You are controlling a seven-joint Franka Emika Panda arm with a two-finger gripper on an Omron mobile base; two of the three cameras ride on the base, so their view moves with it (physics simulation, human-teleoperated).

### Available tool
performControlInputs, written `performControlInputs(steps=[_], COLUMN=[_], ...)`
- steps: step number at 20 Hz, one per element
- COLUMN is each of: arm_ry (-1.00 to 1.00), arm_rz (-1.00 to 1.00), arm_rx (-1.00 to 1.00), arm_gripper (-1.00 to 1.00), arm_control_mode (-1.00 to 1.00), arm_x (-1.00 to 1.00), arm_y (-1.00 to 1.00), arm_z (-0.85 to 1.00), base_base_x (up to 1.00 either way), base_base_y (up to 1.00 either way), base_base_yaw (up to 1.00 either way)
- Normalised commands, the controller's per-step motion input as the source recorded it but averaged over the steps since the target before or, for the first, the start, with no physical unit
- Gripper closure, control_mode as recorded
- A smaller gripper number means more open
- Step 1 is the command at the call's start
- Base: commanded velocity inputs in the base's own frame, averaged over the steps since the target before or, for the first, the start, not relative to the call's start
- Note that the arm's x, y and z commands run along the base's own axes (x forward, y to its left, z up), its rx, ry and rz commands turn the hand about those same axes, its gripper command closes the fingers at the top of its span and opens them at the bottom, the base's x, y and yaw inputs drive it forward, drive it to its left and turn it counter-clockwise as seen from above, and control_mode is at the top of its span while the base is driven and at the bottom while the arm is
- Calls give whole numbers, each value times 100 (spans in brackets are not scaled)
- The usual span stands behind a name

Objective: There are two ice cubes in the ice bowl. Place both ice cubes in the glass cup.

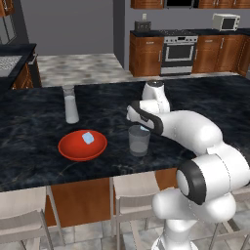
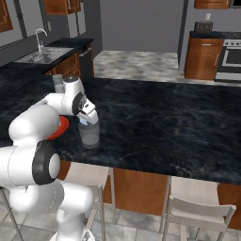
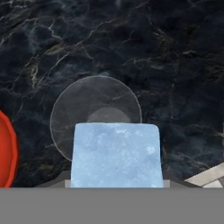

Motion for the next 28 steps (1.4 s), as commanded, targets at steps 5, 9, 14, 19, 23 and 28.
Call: performControlInputs(steps=[5,9,14,19,23,28], arm_ry=[0,0,0,0,0,0], arm_rz=[0,0,0,0,0,0], arm_rx=[0,0,0,0,0,0], arm_gripper=[100,100,100,100,100,100], arm_control_mode=[-100,-100,-100,-100,-100,-100], arm_x=[9,11,11,7,0,0], arm_y=[2,5,3,0,0,0], arm_z=[-1,0,0,0,-7,-11], base_base_x=[0,0,0,0,0,0], base_base_y=[0,0,0,0,0,0], base_base_yaw=[0,0,0,0,0,0])
